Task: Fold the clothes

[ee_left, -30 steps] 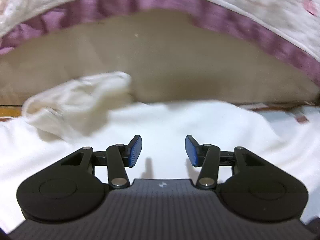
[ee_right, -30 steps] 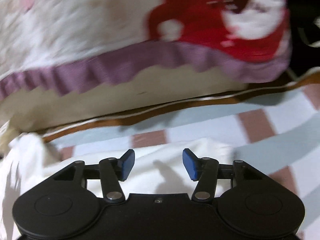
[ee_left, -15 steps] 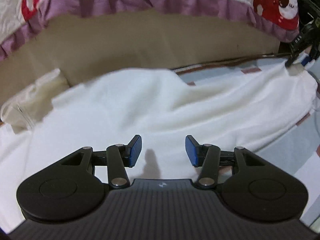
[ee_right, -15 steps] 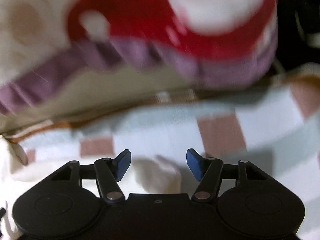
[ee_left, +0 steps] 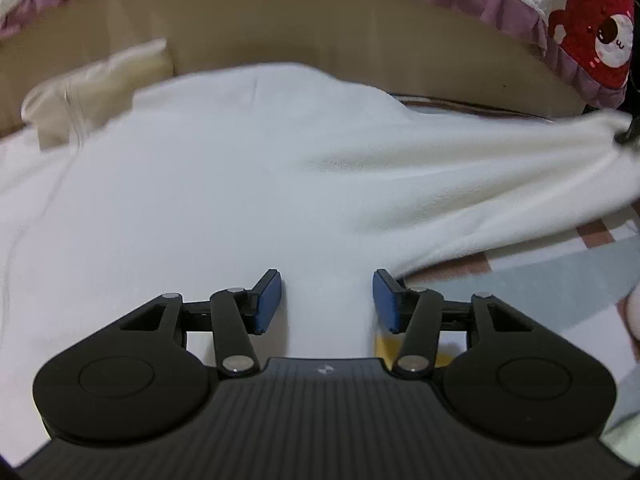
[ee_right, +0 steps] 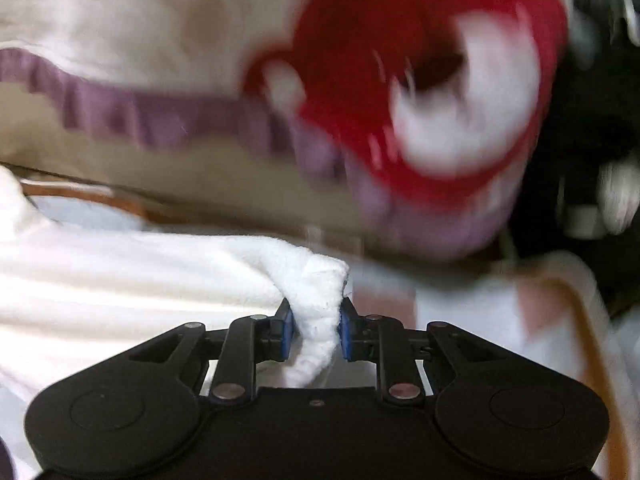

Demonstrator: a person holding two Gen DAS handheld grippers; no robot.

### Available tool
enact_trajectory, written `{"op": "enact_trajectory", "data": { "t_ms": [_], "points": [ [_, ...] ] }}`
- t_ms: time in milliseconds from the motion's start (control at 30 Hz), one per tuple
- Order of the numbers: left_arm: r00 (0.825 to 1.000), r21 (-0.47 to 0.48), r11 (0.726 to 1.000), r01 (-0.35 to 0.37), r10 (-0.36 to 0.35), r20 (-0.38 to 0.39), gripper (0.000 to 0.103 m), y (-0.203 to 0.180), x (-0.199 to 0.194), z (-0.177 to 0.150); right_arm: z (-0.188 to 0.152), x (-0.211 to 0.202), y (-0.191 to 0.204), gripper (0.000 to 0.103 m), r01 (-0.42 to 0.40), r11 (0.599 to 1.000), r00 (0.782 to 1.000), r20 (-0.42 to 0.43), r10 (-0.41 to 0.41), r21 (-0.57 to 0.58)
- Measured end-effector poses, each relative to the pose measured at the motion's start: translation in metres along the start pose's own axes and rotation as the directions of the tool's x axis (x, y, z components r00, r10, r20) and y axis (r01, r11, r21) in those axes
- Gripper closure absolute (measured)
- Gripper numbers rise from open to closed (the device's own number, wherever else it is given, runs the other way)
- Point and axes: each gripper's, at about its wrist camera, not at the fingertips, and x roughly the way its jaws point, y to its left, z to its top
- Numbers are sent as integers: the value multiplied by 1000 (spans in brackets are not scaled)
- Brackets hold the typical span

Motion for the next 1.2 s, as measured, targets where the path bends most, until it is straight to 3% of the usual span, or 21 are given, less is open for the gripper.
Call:
{"op": "enact_trajectory", "data": {
  "t_ms": [200,300,400,500,700,733,833,933,1067,1133,1200],
  "points": [
    [999,5,1000,26,-25,-40,51,9,-19,-17,2,39,7,76,68,997,982,-172,-74,-41],
    [997,-39,998,50,-53,-63,51,22,-38,-31,1,52,7,55,110,992,957,-261,-124,-67],
    [995,-58,996,64,-68,-78,50,38,-59,-40,6,38,-1,48,145,988,968,-215,-132,46],
    [998,-116,993,-4,-3,-57,47,67,-84,-41,11,5,2,44,180,965,977,-149,-153,191],
    [993,-243,963,-115,108,-39,46,130,-139,-45,44,-98,83,42,160,987,980,117,-163,33],
    [991,-264,955,-132,127,-38,45,141,-148,-45,49,-116,100,42,116,993,982,150,-115,0],
    [983,-326,927,-184,182,-36,44,172,-176,-47,58,-160,159,42,-83,993,988,120,93,-86],
    [974,-380,898,-221,221,-45,44,205,-204,-52,39,-184,234,42,-265,945,964,-13,267,-192],
    [962,-341,900,-271,252,-100,44,251,-222,-54,-19,-200,334,42,-442,808,897,-202,393,-390],
    [945,-335,884,-327,293,-148,44,282,-225,-51,-57,-200,373,42,-513,712,858,-293,421,-479],
    [927,-334,866,-372,328,-181,44,314,-229,-52,-92,-194,392,42,-571,648,821,-341,458,-503]
  ]
}}
